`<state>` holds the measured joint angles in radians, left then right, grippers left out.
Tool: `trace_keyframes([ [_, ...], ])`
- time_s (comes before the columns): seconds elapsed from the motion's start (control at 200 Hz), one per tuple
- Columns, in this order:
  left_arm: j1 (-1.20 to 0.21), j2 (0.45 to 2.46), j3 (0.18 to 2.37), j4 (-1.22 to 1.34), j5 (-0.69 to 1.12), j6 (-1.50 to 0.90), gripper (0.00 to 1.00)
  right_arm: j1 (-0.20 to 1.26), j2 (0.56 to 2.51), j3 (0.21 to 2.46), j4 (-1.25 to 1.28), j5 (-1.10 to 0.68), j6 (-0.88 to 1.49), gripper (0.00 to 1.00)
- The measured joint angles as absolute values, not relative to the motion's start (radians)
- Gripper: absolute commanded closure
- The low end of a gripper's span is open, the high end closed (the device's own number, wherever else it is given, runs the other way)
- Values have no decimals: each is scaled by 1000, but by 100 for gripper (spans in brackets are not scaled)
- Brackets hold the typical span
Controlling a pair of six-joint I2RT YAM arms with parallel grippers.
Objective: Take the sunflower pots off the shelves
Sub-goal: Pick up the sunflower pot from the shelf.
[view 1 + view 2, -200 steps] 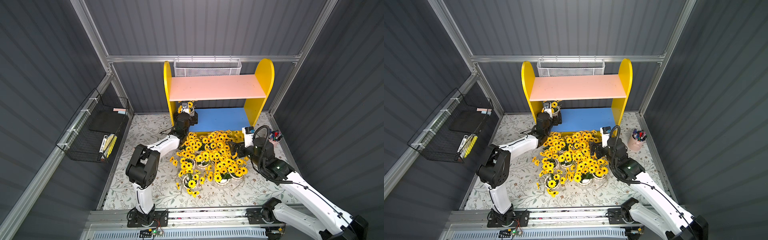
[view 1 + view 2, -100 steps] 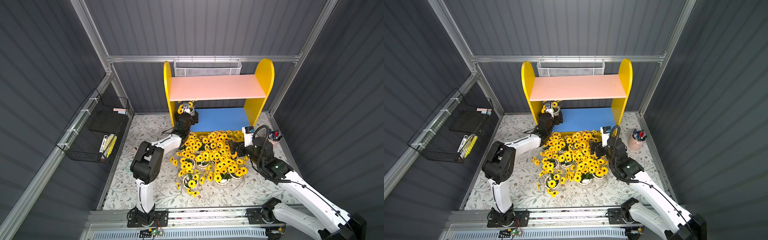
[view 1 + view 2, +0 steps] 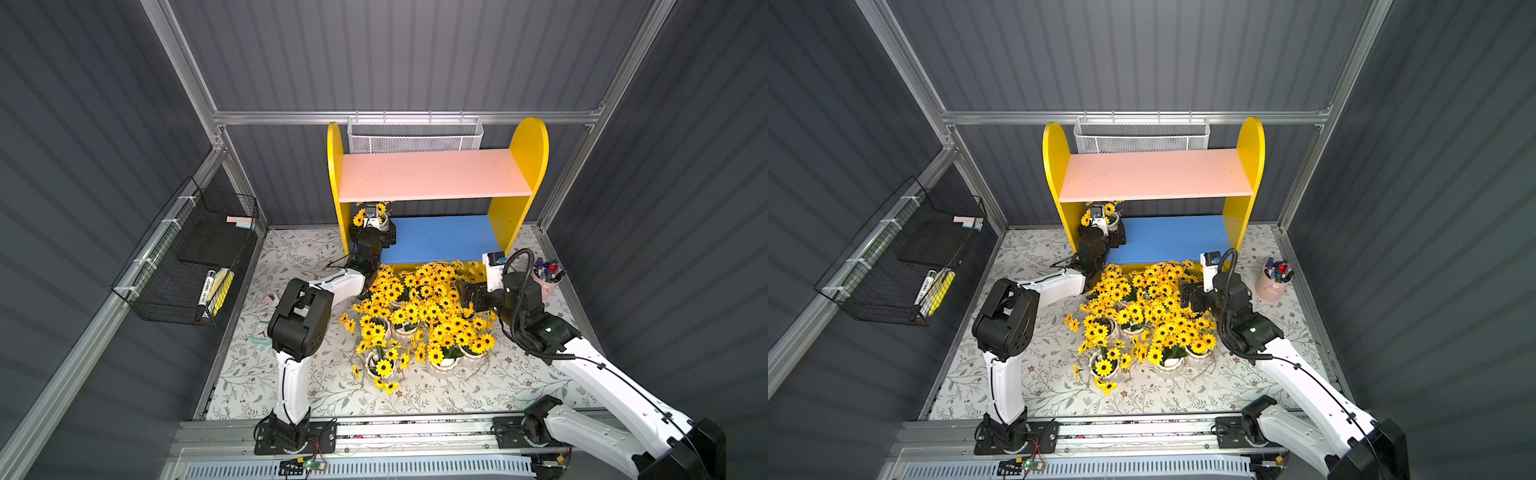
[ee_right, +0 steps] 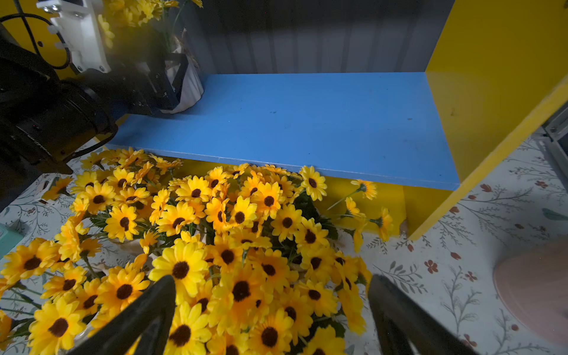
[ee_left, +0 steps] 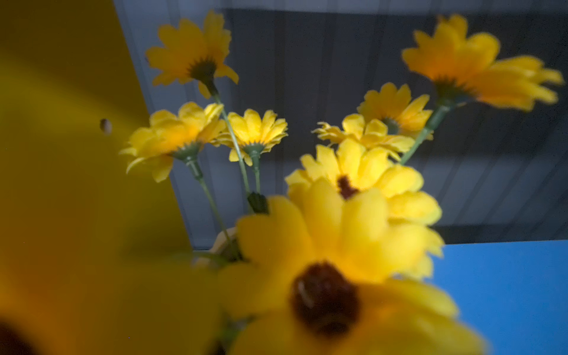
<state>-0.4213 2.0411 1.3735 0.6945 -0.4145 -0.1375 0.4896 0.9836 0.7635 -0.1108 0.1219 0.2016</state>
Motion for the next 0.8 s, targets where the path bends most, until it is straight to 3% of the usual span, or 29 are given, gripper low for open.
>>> trace_keyframes([
  [0.8, -381, 2111, 1426, 786, -316, -74, 1, 477, 1001, 759, -97, 107, 199, 1],
])
